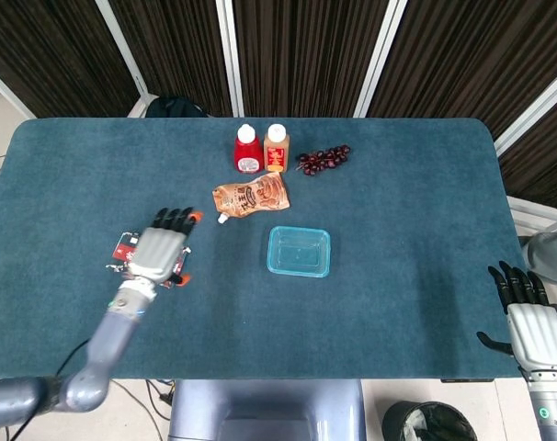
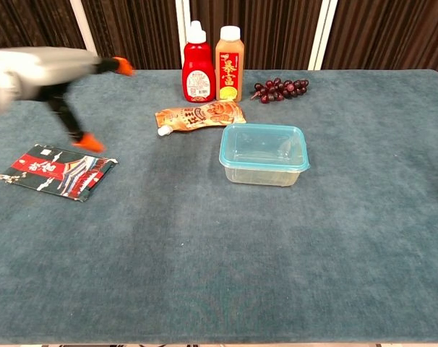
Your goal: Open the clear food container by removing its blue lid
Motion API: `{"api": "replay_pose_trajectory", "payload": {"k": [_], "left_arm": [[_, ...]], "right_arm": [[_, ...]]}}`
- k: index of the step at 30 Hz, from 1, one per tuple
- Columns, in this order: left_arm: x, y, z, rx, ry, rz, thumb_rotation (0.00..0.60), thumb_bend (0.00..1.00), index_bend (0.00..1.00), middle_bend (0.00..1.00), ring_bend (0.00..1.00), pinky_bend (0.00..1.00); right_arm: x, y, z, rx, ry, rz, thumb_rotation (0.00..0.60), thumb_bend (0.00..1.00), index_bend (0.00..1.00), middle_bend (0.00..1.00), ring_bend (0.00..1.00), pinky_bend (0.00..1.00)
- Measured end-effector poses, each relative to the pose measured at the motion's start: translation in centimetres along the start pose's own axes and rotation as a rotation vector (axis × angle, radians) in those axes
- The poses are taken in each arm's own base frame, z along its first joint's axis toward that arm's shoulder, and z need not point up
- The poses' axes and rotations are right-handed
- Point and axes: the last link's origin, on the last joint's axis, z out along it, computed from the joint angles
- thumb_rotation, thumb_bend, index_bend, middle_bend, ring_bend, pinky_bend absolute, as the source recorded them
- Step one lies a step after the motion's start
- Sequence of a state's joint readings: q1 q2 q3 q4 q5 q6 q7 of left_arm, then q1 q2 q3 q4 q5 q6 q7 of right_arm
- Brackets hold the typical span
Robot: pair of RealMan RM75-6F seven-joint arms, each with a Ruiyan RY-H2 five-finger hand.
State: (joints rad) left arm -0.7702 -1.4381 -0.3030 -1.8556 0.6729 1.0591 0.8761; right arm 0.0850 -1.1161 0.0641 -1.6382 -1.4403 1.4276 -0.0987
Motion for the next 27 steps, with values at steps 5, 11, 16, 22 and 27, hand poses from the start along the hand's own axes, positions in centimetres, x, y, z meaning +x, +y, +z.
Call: {"api": "replay_pose_trajectory", "payload": {"k": [5, 11, 16, 22, 27], "left_arm": [[-0.2, 4.8, 2.6, -0.042, -0.04, 0.019, 0.6, 0.0, 0.0, 0.0, 0.0, 0.0], [-0.8, 8.8, 5.0, -0.044, -0.07, 0.035, 0.6, 0.0, 0.0, 0.0, 0.0, 0.0], [-0.9, 10.8, 6.4, -0.039, -0.078, 0.042, 0.6, 0.0, 0.0, 0.0, 0.0, 0.0], [-1.3, 13.0, 8.0, -0.032, -0.119, 0.06, 0.6, 0.0, 0.0, 0.0, 0.0, 0.0], [-1.5, 14.8, 9.1, -0.041, -0.147, 0.071, 0.6, 0.0, 0.0, 0.0, 0.0, 0.0]], "right_arm": [[-0.1, 0.1, 0.2, -0.01, -0.007, 0.016, 0.6, 0.19, 0.0, 0.0, 0.0, 0.0], [-0.1, 0.0, 0.2, -0.022, -0.017, 0.038, 0.6, 0.19, 0.0, 0.0, 0.0, 0.0], [-0.1, 0.0, 0.3, -0.033, -0.027, 0.053, 0.6, 0.19, 0.0, 0.0, 0.0, 0.0], [-0.1, 0.0, 0.3, -0.05, -0.041, 0.08, 0.6, 0.19, 0.0, 0.0, 0.0, 0.0], [0.2, 0.0, 0.2, -0.054, -0.047, 0.088, 0.6, 0.19, 0.0, 0.0, 0.0, 0.0]]}}
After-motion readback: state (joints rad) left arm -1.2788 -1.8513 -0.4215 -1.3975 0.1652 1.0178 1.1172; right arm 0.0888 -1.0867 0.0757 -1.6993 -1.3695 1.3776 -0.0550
